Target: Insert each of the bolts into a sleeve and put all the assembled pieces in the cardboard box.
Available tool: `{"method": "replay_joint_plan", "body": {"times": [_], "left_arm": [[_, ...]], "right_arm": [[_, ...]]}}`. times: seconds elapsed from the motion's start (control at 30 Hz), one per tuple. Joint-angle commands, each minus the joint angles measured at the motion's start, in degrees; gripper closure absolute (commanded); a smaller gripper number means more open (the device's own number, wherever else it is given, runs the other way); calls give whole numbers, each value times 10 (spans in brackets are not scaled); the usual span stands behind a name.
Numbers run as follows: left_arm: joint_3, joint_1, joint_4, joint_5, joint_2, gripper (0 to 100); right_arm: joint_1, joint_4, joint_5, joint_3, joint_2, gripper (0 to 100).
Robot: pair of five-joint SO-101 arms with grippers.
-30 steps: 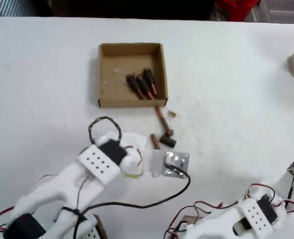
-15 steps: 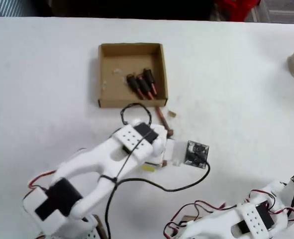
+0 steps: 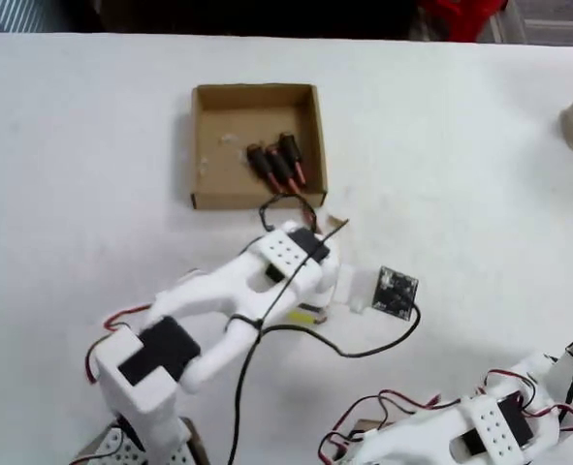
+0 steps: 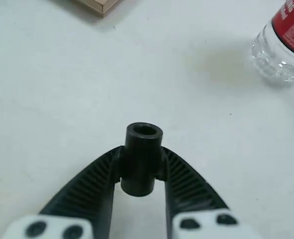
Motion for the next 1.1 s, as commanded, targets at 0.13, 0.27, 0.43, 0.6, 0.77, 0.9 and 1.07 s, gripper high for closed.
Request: {"method": "replay_joint_plan", "body": {"times": [0.13,0.27,0.43,0.6,0.77,0.9,1.07], "left_arm": [[-18,13,0,-33,4,921],[-17,13,1,-32,2,959],[-16,12,2,14,1,963],[-42,9,60,111,1,963],[-76,-18,127,302,2,963],[-84,-71,160,429,1,963],[-84,-148,160,525,0,963]], "right_arm": [[0,-12,6,-1,-10,981],[0,-12,6,-1,-11,981],[2,-12,6,-2,-11,981],[4,-12,7,-4,-11,981],[0,-12,7,-4,-11,981],[-1,-10,7,-11,-11,981],[-9,-8,7,-20,-11,981]]}}
